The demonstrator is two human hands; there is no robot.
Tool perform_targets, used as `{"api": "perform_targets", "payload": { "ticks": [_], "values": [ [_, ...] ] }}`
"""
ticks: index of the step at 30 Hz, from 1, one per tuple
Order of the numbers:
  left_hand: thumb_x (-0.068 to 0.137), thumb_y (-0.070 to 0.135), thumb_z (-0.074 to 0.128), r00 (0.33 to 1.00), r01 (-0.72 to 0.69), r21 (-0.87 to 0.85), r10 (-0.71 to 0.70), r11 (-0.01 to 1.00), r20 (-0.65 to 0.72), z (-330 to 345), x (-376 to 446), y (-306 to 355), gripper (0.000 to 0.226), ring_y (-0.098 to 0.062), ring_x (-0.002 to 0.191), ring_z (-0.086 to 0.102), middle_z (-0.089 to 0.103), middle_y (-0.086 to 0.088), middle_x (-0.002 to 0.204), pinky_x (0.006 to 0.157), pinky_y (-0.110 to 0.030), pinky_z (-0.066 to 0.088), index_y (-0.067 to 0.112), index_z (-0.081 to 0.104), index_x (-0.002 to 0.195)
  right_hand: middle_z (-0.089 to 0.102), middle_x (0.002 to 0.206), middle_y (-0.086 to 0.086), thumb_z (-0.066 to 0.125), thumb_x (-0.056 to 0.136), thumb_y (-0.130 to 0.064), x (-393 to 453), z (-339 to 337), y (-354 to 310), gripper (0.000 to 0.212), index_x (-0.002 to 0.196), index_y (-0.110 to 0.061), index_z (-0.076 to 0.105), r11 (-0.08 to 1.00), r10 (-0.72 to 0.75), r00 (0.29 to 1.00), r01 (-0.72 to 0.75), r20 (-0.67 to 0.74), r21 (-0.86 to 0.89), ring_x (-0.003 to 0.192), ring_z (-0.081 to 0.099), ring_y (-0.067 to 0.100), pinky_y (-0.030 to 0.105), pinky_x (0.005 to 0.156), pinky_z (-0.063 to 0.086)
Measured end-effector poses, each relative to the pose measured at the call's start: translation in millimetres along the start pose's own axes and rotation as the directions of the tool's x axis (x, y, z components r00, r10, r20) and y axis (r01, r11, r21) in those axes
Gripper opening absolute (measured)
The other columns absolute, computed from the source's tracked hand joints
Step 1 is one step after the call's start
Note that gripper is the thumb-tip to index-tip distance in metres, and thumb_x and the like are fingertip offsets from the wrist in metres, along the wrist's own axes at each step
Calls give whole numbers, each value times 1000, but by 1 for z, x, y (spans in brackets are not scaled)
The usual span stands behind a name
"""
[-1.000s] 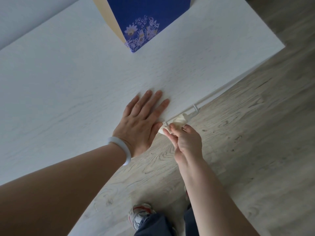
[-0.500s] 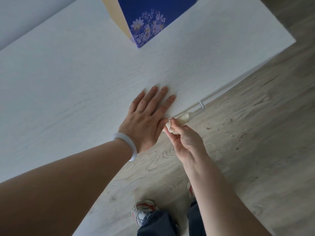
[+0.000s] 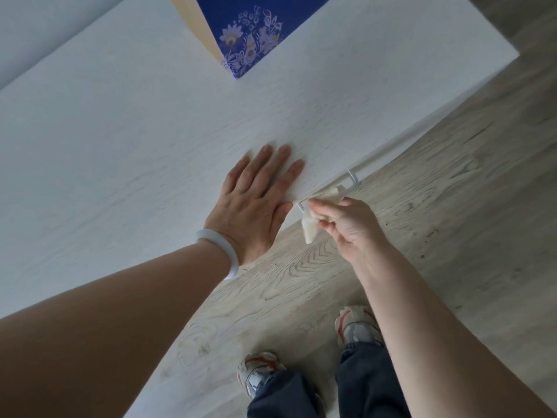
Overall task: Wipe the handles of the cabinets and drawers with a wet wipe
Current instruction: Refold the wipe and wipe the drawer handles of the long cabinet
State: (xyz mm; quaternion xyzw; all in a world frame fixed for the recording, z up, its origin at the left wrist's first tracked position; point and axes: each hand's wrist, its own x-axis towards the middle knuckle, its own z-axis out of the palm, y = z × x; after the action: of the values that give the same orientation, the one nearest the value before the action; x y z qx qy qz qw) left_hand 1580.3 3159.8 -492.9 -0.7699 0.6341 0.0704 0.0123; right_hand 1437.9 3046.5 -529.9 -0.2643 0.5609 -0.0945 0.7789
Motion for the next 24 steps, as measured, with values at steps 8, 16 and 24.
{"api": "perform_targets", "payload": {
  "ticks": [8, 16, 24],
  "values": [
    [102, 40, 24, 1000, 8, -2, -8, 1000, -2, 2, -1, -1, 55, -23, 149, 8, 13, -2, 161, 120, -47, 14, 23, 17, 154, 66, 75, 4, 76, 77, -6, 18, -29, -46, 9, 81, -4, 68, 956, -130, 991, 120, -18, -268, 74, 60, 14, 23, 64, 47],
    [101, 40, 25, 1000, 9, 5, -9, 1000, 9, 2, 0, -1, 56, -23, 149, 6, 11, -2, 162, 119, -47, 15, 23, 15, 154, 61, 60, 2, 72, 85, -16, -1, 3, 11, 21, 68, -9, 64, 962, -272, 931, 263, -243, -72, 53, 54, 7, 20, 54, 46],
    [102, 40, 24, 1000, 8, 4, -8, 1000, 23, 0, 1, 0, 56, -23, 149, 7, 11, -2, 162, 119, -48, 16, 23, 15, 154, 62, 70, 2, 71, 86, -11, 9, -23, -41, 18, 69, -12, 64, 956, -293, 913, 287, -282, -66, 65, 52, 10, 21, 61, 45]
  ]
}}
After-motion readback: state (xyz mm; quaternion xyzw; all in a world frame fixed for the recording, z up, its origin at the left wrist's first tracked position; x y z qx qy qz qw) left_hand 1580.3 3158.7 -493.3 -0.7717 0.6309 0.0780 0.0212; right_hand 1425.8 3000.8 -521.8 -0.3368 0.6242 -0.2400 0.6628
